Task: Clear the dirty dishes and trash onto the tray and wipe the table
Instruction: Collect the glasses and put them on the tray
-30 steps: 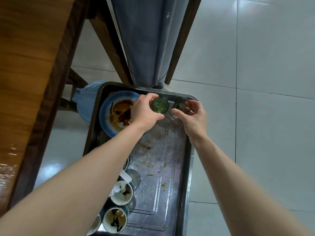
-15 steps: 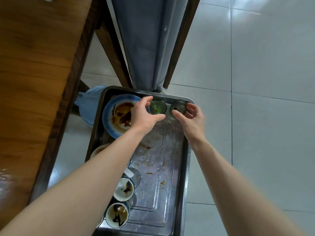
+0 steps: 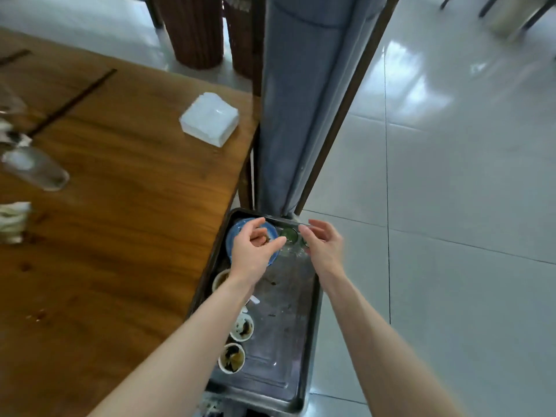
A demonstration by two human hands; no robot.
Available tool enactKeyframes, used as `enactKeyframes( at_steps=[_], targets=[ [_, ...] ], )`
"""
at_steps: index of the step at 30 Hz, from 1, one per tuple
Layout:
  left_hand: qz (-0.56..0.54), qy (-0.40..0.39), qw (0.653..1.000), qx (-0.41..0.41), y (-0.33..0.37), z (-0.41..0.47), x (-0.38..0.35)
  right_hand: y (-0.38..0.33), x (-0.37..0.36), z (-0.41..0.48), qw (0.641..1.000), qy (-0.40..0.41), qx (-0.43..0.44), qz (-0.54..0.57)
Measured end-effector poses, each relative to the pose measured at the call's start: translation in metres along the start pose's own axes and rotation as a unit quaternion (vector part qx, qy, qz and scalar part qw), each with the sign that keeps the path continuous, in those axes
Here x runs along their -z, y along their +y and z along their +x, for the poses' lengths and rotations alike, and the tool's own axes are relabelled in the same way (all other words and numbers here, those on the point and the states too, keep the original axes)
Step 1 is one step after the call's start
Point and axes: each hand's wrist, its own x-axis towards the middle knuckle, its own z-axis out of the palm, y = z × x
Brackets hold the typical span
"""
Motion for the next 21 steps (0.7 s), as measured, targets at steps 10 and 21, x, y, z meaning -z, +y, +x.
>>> enactKeyframes(
  at_steps=[10,21],
  targets=[
    [-0.052,0.07,0.995,-0.051,0.064,-0.059,0.132,-0.094,-0.072,-0.104,0.996,-0.038,0.078,-0.022],
    [0.013,0.065,0.993,-0.101,0.072,-0.104,0.343,-0.12,-0.239,-0.231,0.991,-0.047,0.125,0.014]
  ],
)
